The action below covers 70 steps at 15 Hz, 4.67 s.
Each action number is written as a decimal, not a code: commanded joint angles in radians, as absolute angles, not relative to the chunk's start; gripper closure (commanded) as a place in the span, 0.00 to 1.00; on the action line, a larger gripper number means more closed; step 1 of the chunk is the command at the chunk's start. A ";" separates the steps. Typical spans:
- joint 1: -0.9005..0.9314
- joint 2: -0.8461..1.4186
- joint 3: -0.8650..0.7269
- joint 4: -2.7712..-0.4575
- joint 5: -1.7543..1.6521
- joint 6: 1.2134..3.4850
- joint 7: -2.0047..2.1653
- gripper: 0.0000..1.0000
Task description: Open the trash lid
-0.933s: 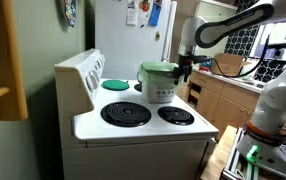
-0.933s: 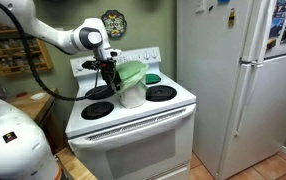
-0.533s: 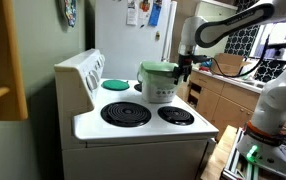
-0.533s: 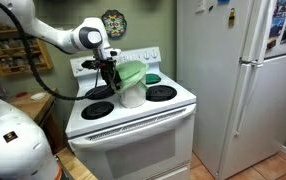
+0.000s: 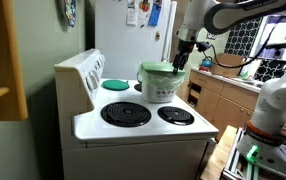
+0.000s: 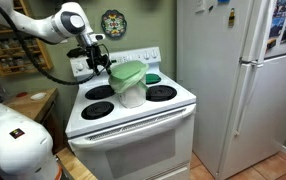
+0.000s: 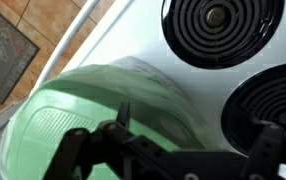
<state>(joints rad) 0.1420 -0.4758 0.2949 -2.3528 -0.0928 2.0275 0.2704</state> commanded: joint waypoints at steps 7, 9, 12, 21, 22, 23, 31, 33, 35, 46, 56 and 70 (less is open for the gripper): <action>0.155 -0.474 0.311 -2.355 -0.221 2.057 0.225 0.00; 0.165 -0.468 0.321 -2.372 -0.252 2.100 0.199 0.00; 0.174 -0.459 0.335 -2.394 -0.309 2.161 0.172 0.00; 0.160 -0.491 0.385 -2.465 -0.598 2.272 0.226 0.00; 0.175 -0.491 0.373 -2.478 -0.590 2.260 0.198 0.00; 0.191 -0.484 0.352 -2.486 -0.553 2.259 0.176 0.00; 0.177 -0.467 0.385 -2.469 -0.604 2.224 0.209 0.00; 0.180 -0.471 0.384 -2.475 -0.611 2.218 0.204 0.00; 0.176 -0.475 0.386 -2.483 -0.645 2.225 0.201 0.00; 0.193 -0.437 0.363 -2.484 -0.727 2.249 0.154 0.00; 0.197 -0.417 0.353 -2.477 -0.788 2.258 0.146 0.00; 0.250 -0.408 0.323 -2.437 -0.737 2.216 0.078 0.00</action>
